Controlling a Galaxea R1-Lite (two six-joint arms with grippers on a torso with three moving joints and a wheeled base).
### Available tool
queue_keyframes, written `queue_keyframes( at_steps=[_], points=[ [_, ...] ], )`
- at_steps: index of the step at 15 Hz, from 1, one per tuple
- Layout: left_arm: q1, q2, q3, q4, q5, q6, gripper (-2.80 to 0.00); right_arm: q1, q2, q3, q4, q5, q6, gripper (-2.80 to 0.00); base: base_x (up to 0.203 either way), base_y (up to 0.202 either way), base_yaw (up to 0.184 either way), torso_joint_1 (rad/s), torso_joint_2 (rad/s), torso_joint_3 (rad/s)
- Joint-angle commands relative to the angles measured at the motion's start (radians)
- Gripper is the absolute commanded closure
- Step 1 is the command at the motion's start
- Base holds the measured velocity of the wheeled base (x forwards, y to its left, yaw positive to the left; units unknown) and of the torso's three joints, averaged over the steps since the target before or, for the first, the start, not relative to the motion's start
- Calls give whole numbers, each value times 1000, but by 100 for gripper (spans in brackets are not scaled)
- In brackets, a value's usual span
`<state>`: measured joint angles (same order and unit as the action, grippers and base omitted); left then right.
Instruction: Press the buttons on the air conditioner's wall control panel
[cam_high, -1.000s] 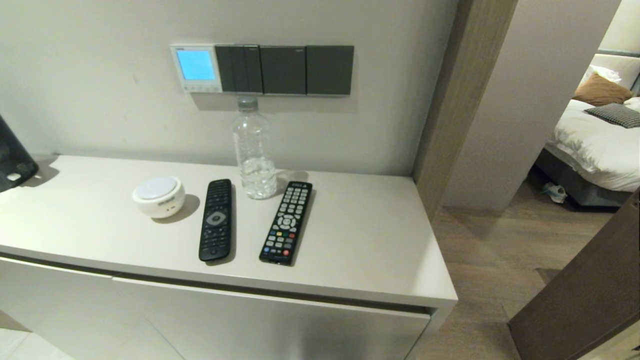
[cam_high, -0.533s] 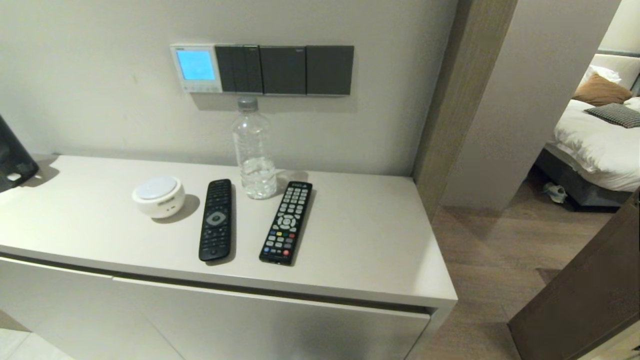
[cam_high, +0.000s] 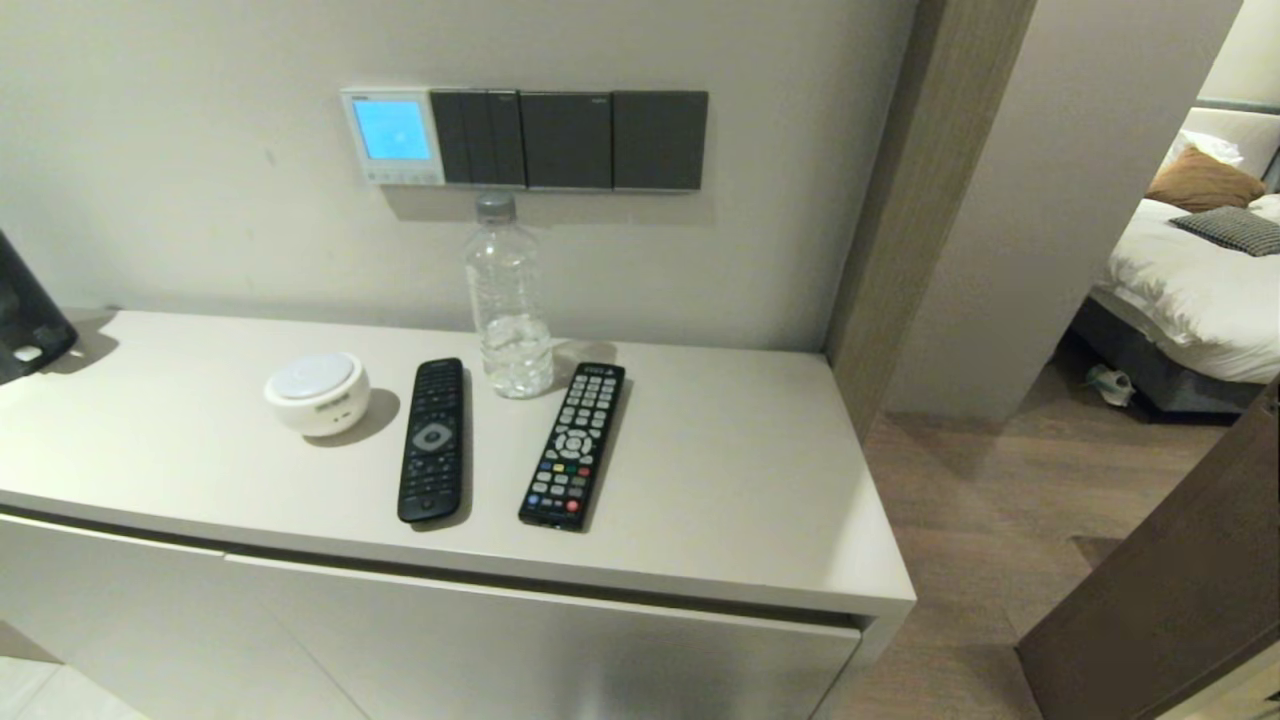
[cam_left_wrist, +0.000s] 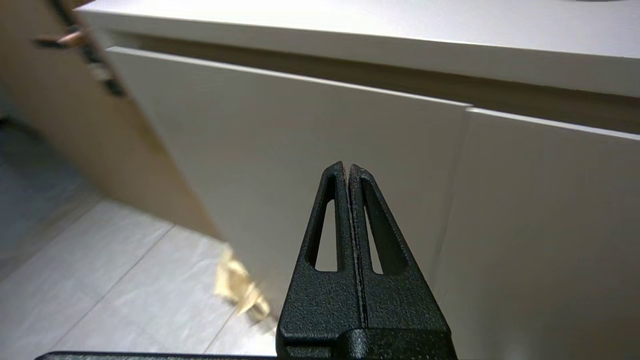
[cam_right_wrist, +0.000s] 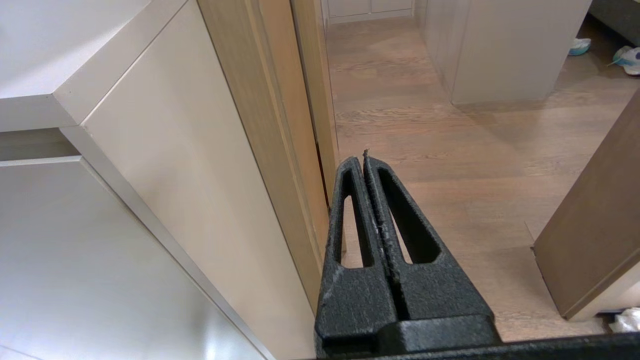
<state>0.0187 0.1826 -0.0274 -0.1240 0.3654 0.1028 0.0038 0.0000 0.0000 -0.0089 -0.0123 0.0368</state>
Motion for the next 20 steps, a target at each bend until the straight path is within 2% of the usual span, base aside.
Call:
queue_keyframes(
  at_steps=[1, 2, 5, 10, 11, 13, 15, 19, 20],
  points=[
    [-6, -116, 6, 31, -62, 5, 0, 1, 2, 2, 0, 0, 0, 0, 0, 0, 0, 0, 0, 0],
    [-8, -166, -5, 75, -92, 10, 0, 1, 2, 2, 0, 0, 0, 0, 0, 0, 0, 0, 0, 0],
    [-9, -182, -23, 163, -262, 13, 0, 1, 2, 2, 0, 0, 0, 0, 0, 0, 0, 0, 0, 0],
    [-10, -183, -23, 173, -279, 28, 0, 1, 2, 2, 0, 0, 0, 0, 0, 0, 0, 0, 0, 0],
    [-10, -183, -20, 172, -310, 29, 0, 1, 2, 2, 0, 0, 0, 0, 0, 0, 0, 0, 0, 0],
    [-13, -182, 23, 159, -419, 30, 0, 1, 2, 2, 0, 0, 0, 0, 0, 0, 0, 0, 0, 0],
    [-14, -181, 27, 132, -393, 15, 0, 1, 2, 2, 0, 0, 0, 0, 0, 0, 0, 0, 0, 0],
    [-14, -181, 27, 127, -365, -94, 0, 1, 2, 2, 0, 0, 0, 0, 0, 0, 0, 0, 0, 0],
    [-14, -181, 27, 127, -365, -94, 0, 1, 2, 2, 0, 0, 0, 0, 0, 0, 0, 0, 0, 0]
  ],
)
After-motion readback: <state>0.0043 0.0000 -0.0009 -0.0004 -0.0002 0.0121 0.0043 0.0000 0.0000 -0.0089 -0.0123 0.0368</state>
